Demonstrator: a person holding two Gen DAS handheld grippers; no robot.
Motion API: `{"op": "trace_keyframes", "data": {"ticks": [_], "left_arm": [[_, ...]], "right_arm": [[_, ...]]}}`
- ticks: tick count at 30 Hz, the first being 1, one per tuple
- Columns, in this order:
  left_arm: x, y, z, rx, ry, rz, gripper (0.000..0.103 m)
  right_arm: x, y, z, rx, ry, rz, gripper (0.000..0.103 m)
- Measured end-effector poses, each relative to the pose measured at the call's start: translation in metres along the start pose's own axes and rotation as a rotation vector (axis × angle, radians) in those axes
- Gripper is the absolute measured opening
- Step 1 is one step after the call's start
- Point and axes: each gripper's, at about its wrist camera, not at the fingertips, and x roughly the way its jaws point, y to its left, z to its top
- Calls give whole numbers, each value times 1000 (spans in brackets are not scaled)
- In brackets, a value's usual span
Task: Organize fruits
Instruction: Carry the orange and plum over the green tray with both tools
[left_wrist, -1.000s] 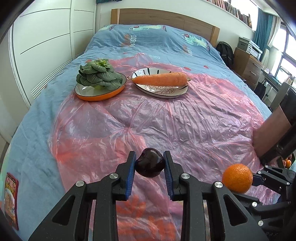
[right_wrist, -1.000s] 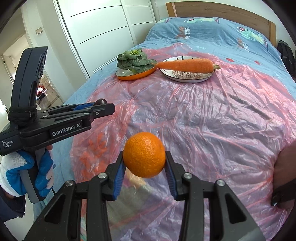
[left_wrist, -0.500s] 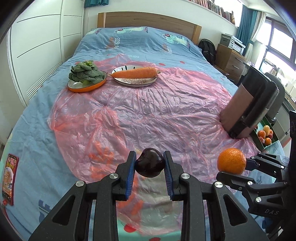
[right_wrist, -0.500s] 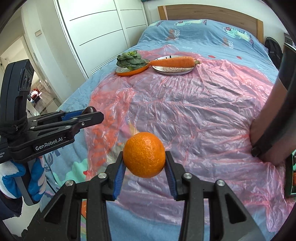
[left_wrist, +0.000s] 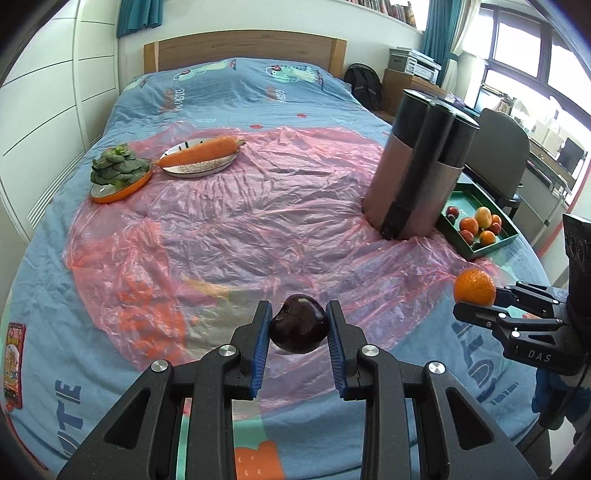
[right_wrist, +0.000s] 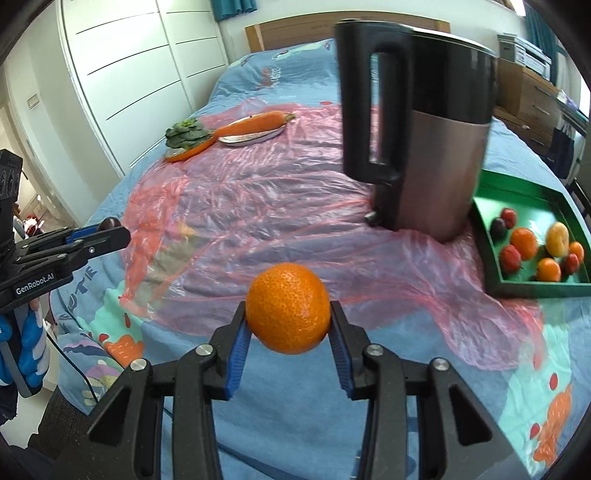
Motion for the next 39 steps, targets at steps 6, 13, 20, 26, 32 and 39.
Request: {"op": "trace_keyframes", "data": {"ticks": [6,13,20,26,32,39], "left_arm": [[5,-60,10,85,22,-74,25],[27,-134,28,183,64,-153,25],[56,-207,57,283,87,-216,25],[98,-266,88,351,102,-255,25],[146,-316,125,388,94,-261,25],[204,-349,149,420,105,-215,25]], "right_arm": [[-32,-67,-20,108,-43,-86,49],[-66,-146,-26,215,-109,-177,49],[-77,-217,-18,290,-165,-240,49],[-67,-276,-3,347,-194,-279,49],[-50,-328,30,358,-227,-319,49],[-24,-379,63,367,-258,-350,49]]}}
